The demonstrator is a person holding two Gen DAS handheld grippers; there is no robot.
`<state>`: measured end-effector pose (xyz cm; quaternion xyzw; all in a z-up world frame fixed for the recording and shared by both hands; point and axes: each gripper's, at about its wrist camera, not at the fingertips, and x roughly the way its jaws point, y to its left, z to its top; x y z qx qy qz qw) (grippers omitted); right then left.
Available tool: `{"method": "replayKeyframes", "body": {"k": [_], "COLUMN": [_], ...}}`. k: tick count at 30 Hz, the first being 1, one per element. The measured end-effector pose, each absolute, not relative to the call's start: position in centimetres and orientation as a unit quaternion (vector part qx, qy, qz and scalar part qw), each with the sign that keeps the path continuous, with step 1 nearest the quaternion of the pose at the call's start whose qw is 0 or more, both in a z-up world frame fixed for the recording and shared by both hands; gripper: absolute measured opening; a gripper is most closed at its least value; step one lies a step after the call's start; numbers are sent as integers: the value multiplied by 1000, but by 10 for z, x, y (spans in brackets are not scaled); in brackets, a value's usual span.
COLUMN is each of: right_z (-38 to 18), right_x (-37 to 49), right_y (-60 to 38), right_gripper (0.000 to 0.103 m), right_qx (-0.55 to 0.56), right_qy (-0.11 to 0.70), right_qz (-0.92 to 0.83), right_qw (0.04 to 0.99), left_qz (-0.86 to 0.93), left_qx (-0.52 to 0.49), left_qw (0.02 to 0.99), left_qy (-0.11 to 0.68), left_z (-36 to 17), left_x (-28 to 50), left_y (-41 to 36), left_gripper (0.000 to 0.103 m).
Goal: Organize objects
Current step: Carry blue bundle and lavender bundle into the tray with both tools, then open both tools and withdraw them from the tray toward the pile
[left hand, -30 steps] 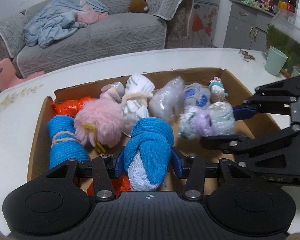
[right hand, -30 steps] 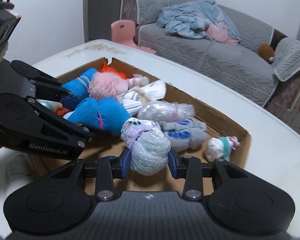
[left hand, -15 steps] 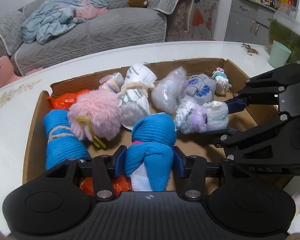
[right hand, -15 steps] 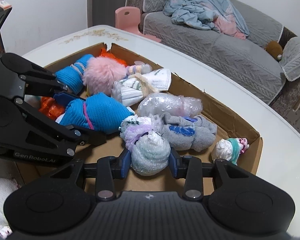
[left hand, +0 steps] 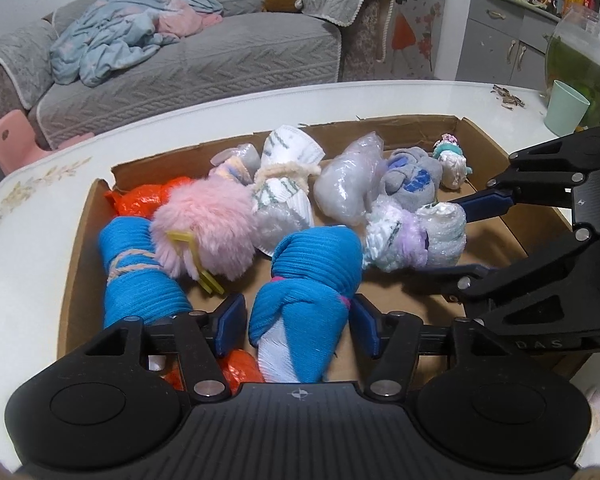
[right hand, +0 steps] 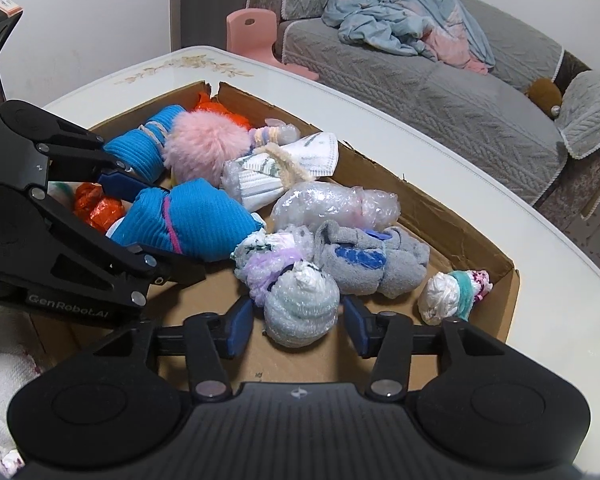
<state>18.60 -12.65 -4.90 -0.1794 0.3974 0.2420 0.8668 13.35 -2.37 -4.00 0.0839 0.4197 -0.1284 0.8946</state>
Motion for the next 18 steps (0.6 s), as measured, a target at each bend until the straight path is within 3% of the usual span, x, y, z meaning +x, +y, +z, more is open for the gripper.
{"method": "replayKeyframes", "body": {"k": [18], "right_z": [-43], "right_x": [182], "right_y": [-122], "right_gripper": [56], "right_qx": [-195], "right_qy": [398], "right_qz": [234], "right_qw": [865], "left_qz": [-127], "left_qx": [86], "left_qw": [902], "left_qy": [403], "left_z": [-23], "left_x": [125], "left_y": [-22], "left_gripper": [74]}}
